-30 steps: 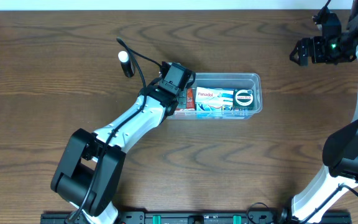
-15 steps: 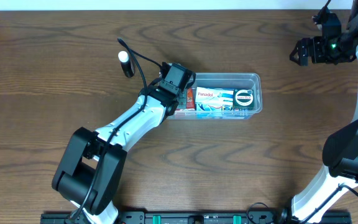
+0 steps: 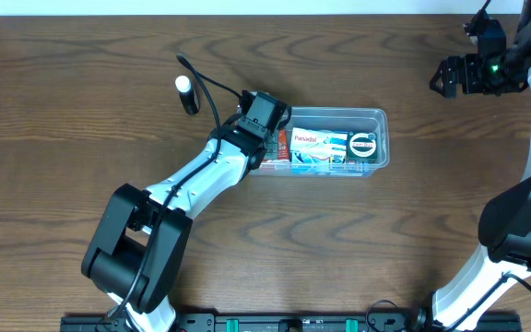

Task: Pack container
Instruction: 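Lower the red packet into the container's left end and open the left gripper, then withdraw the left gripper up and away from the container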

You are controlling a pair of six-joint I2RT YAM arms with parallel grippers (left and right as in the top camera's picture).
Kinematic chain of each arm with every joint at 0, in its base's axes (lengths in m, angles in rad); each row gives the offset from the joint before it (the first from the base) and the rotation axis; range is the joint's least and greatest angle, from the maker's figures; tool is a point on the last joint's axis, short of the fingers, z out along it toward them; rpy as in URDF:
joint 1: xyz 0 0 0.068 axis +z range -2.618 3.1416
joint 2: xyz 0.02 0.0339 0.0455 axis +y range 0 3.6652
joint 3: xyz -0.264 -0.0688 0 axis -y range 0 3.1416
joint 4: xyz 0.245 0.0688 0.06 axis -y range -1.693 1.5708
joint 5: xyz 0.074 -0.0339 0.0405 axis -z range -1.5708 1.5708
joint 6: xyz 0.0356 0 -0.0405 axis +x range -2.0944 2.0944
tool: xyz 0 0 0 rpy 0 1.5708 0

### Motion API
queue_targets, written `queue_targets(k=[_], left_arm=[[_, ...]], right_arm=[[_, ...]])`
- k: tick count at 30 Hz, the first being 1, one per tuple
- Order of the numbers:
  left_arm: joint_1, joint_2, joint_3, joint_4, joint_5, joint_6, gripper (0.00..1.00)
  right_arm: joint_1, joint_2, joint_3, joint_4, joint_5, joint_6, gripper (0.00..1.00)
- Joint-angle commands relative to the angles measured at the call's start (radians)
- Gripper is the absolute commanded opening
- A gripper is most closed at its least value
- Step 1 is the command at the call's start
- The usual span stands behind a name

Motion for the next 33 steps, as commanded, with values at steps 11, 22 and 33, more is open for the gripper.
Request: queue_targets(k=[11,22,33], left_arm=[[0.005,0.023,0.034,-0.051,0.103,0.035,0.06],[0.018,-0.058,0.242,-0.233,0.169,0.124,0.06],[0.272,-0.207,0.314,-0.276,0.166,0.177,0.06]], right_arm=[[-0.007,0.000,0.018,-0.001,-0.003,0.014,0.99],[-0.007,0.000,0.018,0.000,-0.003,0.014,0.99],[-0.007,0.000,0.018,0.000,-0.003,0.014,0.99]])
